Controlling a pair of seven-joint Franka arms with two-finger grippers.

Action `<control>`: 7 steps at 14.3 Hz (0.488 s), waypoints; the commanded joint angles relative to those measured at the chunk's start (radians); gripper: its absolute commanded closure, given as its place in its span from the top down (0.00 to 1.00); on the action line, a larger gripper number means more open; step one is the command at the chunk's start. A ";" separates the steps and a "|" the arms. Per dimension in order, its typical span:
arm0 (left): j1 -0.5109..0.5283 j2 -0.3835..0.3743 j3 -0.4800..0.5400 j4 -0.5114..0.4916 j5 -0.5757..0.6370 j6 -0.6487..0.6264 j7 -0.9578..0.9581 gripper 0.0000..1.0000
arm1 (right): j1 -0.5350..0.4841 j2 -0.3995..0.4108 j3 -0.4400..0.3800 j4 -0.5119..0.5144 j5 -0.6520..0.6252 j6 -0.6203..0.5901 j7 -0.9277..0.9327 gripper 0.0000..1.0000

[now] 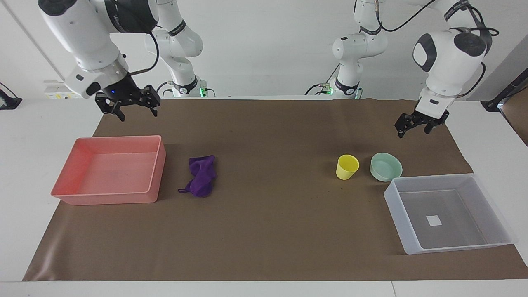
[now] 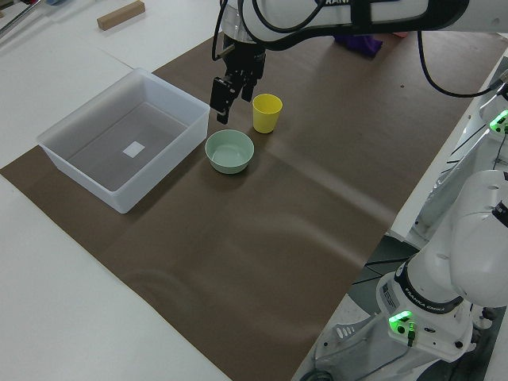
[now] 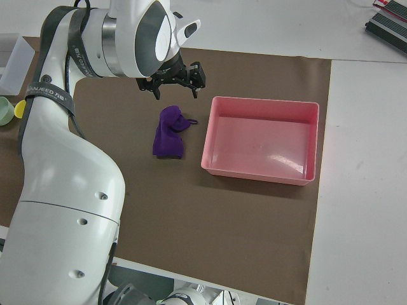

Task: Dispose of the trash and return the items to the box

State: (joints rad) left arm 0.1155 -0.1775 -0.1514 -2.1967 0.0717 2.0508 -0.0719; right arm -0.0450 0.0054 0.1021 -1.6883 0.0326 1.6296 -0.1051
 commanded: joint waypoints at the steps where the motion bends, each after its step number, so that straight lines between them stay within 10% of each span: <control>1: 0.023 0.016 -0.002 -0.109 0.008 0.144 -0.022 1.00 | 0.046 0.066 0.002 -0.081 0.013 0.158 0.045 1.00; 7: 0.033 0.176 0.000 -0.176 0.008 0.440 -0.039 1.00 | 0.154 0.203 0.002 -0.235 0.013 0.510 0.139 0.99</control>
State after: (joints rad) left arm 0.1417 -0.0203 -0.1497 -2.3555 0.0717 2.4294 -0.0906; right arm 0.1009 0.1944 0.1050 -1.8831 0.0340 2.0694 0.0201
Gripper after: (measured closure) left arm 0.000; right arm 0.009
